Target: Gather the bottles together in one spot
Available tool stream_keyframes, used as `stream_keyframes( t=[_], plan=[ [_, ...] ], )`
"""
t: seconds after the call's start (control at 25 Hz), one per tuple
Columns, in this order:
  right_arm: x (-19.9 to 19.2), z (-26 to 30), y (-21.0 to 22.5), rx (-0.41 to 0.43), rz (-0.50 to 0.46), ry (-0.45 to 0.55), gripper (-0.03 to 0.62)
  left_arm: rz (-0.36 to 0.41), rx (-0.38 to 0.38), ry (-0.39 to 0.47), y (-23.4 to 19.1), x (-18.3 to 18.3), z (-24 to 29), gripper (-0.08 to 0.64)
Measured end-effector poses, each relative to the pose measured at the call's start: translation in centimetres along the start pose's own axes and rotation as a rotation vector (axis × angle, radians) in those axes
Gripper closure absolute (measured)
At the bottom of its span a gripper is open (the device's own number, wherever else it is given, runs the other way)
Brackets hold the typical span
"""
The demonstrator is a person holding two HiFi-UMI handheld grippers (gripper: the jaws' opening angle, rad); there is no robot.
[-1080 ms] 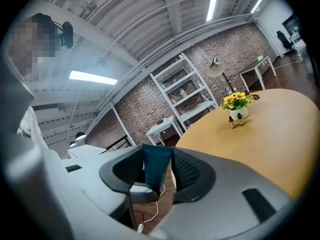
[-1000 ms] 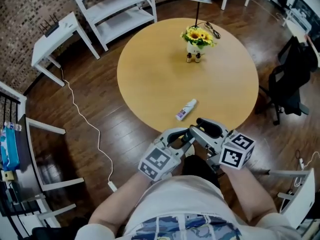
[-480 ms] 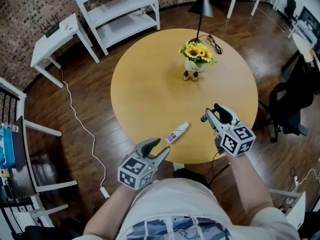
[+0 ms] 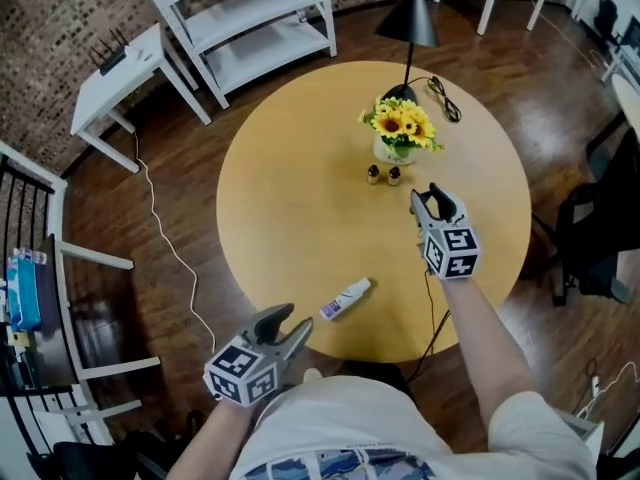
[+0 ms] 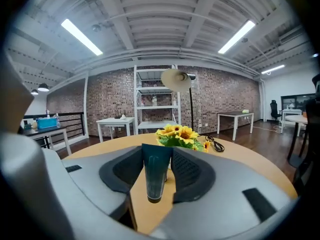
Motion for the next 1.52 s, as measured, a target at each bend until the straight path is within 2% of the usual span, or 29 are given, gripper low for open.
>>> stream_keyframes(
  t=[0.36, 0.64, 1.2, 1.52],
  plan=[
    [-1.3, 8.2, 5.7, -0.08, 0.016, 0.002, 0.407, -0.08, 0.101, -0.053, -1.2, 0.2, 0.1, 0.37],
    [-2.5, 11.8, 6.6, -0.09, 0.02, -0.007, 0.407, -0.111, 0.122, -0.081, -1.7, 0.0, 1.0, 0.37],
    [-4.1, 12.0, 7.1, -0.141, 0.015, -0.007, 0.385, -0.12, 0.102, -0.089, -2.1, 0.0, 1.8, 0.37],
    [-3.4, 11.3, 7.0, -0.105, 0.021, -0.008, 0.348, -0.098, 0.08, -0.094, -2.1, -0.2, 1.7, 0.37]
  ],
)
Point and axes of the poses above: the fingertips, and each gripper's own axes: z forward along the fingers, y to its right, x out of its top, the point moved 9 cm from there along -z, backward along the fingers, and after that the axes turned 13 degrees about z, right-handed, at the moved point
